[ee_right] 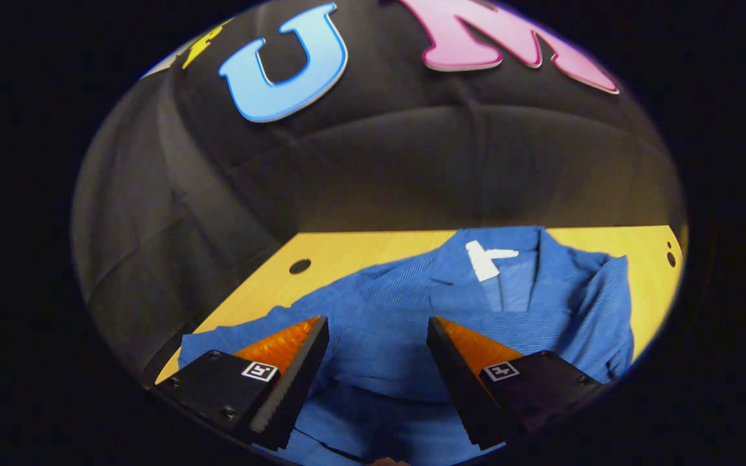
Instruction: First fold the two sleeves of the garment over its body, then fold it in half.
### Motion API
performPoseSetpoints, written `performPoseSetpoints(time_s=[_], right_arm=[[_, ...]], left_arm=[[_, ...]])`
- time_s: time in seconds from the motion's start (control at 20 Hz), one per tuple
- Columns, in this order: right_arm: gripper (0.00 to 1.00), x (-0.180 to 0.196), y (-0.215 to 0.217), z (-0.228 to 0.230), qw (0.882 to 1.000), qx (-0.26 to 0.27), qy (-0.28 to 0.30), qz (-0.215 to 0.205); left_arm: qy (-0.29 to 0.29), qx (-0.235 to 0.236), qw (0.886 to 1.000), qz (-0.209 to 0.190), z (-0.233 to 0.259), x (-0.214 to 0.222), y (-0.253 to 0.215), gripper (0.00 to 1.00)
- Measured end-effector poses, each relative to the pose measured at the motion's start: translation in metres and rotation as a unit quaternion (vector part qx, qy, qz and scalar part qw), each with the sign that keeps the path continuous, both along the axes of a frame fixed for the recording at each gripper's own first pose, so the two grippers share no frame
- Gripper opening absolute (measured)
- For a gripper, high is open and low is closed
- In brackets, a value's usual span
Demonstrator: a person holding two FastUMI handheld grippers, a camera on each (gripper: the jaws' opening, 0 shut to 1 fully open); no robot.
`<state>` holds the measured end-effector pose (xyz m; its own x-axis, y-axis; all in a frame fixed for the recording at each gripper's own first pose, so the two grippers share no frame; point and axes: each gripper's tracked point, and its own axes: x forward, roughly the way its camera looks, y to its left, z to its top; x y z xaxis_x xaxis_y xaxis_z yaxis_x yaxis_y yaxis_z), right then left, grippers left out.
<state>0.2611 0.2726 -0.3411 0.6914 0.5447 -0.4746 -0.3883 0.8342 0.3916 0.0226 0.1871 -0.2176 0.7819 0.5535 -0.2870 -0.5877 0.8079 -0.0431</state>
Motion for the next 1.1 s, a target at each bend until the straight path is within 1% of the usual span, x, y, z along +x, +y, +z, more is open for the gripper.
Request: performPoseSetpoints(time_s=[0.05,0.15,0.25,0.3,0.35,0.4,0.45,0.55,0.6,0.7,0.75,0.8,0.85,0.9,0.95,1.05,1.1], right_arm=[[0.98,-0.006,-0.017,0.009,1.000,0.004,-0.020,-0.010],[0.98,-0.020,-0.053,0.025,0.998,0.008,-0.055,-0.020],[0.98,-0.034,-0.094,0.035,0.996,0.000,-0.089,-0.032],[0.98,-0.041,-0.117,0.038,0.994,-0.002,-0.101,-0.046],[0.98,-0.049,-0.138,0.037,0.992,-0.001,-0.111,-0.062],[0.98,-0.055,-0.158,0.029,0.991,-0.011,-0.113,-0.072],[0.98,-0.061,-0.179,0.020,0.991,-0.029,-0.109,-0.079],[0.98,-0.073,-0.215,0.005,0.989,-0.061,-0.099,-0.090],[0.98,-0.082,-0.229,0.004,0.989,-0.064,-0.091,-0.093],[0.98,-0.095,-0.257,0.007,0.990,-0.064,-0.077,-0.103],[0.98,-0.101,-0.269,0.009,0.990,-0.068,-0.073,-0.104],[0.98,-0.105,-0.282,0.011,0.989,-0.074,-0.072,-0.104],[0.98,-0.108,-0.294,0.015,0.988,-0.081,-0.075,-0.106],[0.98,-0.110,-0.303,0.018,0.987,-0.087,-0.078,-0.107],[0.98,-0.113,-0.310,0.018,0.987,-0.095,-0.079,-0.105],[0.98,-0.118,-0.319,0.015,0.986,-0.114,-0.077,-0.100],[0.98,-0.121,-0.322,0.013,0.986,-0.117,-0.072,-0.098]], left_arm=[[0.009,0.007,1.000,0.006,-0.006,0.007,0.019,0.82],[0.047,0.004,0.999,0.026,-0.026,0.013,0.056,0.82],[0.092,0.004,0.995,0.047,-0.052,0.020,0.098,0.82],[0.120,-0.016,0.991,0.051,-0.069,0.022,0.111,0.82],[0.159,-0.050,0.984,0.056,-0.088,0.020,0.112,0.82],[0.183,-0.070,0.978,0.066,-0.102,0.022,0.117,0.82],[0.200,-0.080,0.974,0.067,-0.112,0.026,0.125,0.85],[0.229,-0.093,0.966,0.077,-0.129,0.031,0.143,0.85],[0.246,-0.105,0.961,0.078,-0.140,0.030,0.144,0.85],[0.276,-0.104,0.953,0.069,-0.155,0.031,0.156,0.85],[0.292,-0.108,0.948,0.071,-0.162,0.027,0.161,0.85],[0.291,-0.115,0.947,0.068,-0.163,0.028,0.164,0.85],[0.283,-0.117,0.950,0.066,-0.162,0.034,0.170,0.85],[0.289,-0.125,0.947,0.069,-0.162,0.032,0.174,0.84],[0.290,-0.121,0.947,0.064,-0.158,0.033,0.178,0.87],[0.304,-0.125,0.944,0.044,-0.156,0.031,0.172,0.84],[0.309,-0.132,0.941,0.036,-0.156,0.034,0.173,0.81]])
